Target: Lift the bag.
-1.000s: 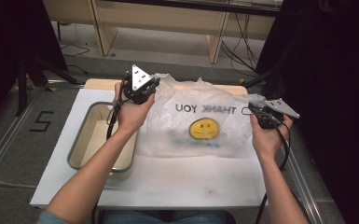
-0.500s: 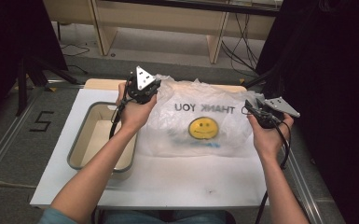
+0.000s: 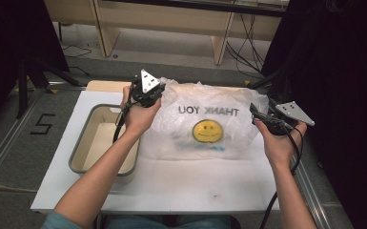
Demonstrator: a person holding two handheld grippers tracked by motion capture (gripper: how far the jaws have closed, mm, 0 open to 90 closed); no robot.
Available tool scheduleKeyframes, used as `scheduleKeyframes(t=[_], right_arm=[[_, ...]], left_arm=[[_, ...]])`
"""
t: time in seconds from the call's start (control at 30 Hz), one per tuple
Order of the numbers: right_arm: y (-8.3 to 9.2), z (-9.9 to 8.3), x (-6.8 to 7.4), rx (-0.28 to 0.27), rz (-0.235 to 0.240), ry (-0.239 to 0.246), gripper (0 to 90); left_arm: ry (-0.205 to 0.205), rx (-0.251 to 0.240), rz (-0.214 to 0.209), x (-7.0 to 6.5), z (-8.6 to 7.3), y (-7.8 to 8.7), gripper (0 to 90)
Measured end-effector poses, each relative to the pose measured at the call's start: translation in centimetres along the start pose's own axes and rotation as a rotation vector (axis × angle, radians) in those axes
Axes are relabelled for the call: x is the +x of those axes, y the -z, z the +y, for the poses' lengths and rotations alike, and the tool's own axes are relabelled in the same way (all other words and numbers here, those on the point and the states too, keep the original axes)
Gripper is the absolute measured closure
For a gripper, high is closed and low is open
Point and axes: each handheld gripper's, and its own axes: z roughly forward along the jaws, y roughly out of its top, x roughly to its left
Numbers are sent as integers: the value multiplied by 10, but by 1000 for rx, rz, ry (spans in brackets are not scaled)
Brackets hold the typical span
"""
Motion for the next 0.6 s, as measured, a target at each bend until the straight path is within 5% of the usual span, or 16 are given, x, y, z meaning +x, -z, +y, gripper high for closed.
scheduleKeyframes(t=[0.23,0.6], right_arm=[[15,-6,6,-33,65,33,294],[12,-26,4,70,94,21,317]], left_arm=[[1,7,0,-1,-1,-2,890],[-1,14,-4,-2,-2,-4,889]])
